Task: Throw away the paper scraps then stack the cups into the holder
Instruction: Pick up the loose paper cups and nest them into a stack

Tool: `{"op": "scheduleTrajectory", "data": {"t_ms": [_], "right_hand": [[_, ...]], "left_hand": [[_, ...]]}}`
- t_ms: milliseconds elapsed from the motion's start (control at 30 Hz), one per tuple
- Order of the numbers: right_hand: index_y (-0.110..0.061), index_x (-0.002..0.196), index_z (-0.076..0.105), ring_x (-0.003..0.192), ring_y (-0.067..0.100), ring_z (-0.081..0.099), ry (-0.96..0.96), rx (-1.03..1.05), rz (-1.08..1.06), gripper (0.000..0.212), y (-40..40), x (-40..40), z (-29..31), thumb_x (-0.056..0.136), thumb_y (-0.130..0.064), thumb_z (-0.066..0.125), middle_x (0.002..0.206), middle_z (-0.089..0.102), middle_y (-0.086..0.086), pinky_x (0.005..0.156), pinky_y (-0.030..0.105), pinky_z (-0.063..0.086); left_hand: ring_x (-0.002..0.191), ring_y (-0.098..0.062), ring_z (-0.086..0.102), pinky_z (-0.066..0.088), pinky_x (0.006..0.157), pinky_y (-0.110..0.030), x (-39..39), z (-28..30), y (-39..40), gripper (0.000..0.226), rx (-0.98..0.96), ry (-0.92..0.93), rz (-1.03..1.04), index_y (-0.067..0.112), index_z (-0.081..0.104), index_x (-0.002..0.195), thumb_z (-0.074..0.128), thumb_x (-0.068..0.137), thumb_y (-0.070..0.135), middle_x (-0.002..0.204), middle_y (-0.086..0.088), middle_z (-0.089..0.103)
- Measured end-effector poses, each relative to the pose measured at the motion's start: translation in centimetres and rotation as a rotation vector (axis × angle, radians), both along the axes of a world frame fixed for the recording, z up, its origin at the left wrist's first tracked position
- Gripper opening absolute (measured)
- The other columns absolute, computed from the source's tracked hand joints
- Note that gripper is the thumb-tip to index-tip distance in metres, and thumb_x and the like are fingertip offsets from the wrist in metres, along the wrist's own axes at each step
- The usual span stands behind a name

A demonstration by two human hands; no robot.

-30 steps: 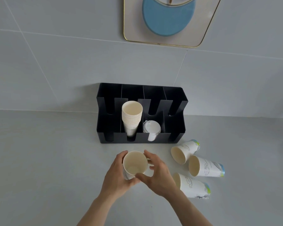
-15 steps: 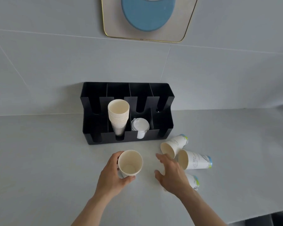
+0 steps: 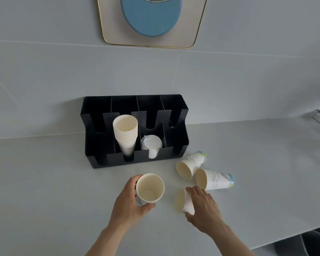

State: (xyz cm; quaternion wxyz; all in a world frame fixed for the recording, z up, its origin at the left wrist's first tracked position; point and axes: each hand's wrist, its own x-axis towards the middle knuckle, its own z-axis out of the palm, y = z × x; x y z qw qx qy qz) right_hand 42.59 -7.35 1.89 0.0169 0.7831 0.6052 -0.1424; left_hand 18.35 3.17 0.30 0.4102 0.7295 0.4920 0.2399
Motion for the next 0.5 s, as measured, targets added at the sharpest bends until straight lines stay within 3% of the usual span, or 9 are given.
{"op": "scheduleTrajectory", "data": {"t_ms": [100,267,433,500], "right_hand": [[-0.025,0.139,0.044,0.104,0.019,0.057,0.234,0.216,-0.119,0.077,1.4,-0.6,2.1,0.074,-0.040,0.082,0.120,0.054,-0.010,0.077,0.027,0.041],[-0.027,0.130,0.052,0.104,0.016,0.062,0.576,0.564,-0.225,0.076,5.1,-2.8,7.7,0.065,-0.032,0.093,0.119,0.062,-0.011,0.085,0.034,0.052],[-0.035,0.132,0.052,0.111,0.002,0.062,0.823,0.616,-0.165,0.076,6.6,-5.7,11.5,0.066,-0.038,0.091,0.122,0.064,-0.020,0.087,0.012,0.050],[-0.038,0.131,0.052,0.114,0.003,0.063,0.878,0.571,-0.127,0.076,6.7,-6.9,11.3,0.065,-0.044,0.089,0.124,0.065,-0.018,0.090,0.018,0.053]], "left_hand": [[0.106,-0.006,0.062,0.054,0.081,-0.023,-0.1,0.2,-0.1,0.083,0.005,0.000,-0.001,0.049,0.043,0.127,0.089,0.057,0.047,0.124,0.031,0.056],[0.109,-0.002,0.060,0.055,0.084,-0.025,-0.5,0.2,-0.5,0.083,0.017,-0.007,0.021,0.047,0.044,0.127,0.089,0.057,0.047,0.125,0.030,0.057],[0.106,-0.001,0.061,0.056,0.083,-0.025,-0.9,0.4,-0.6,0.083,0.013,-0.004,0.037,0.049,0.044,0.126,0.088,0.056,0.050,0.123,0.030,0.058],[0.103,-0.001,0.062,0.054,0.079,-0.021,-1.0,0.6,-0.7,0.080,0.005,-0.004,0.042,0.055,0.041,0.121,0.088,0.056,0.050,0.119,0.032,0.058]]}}
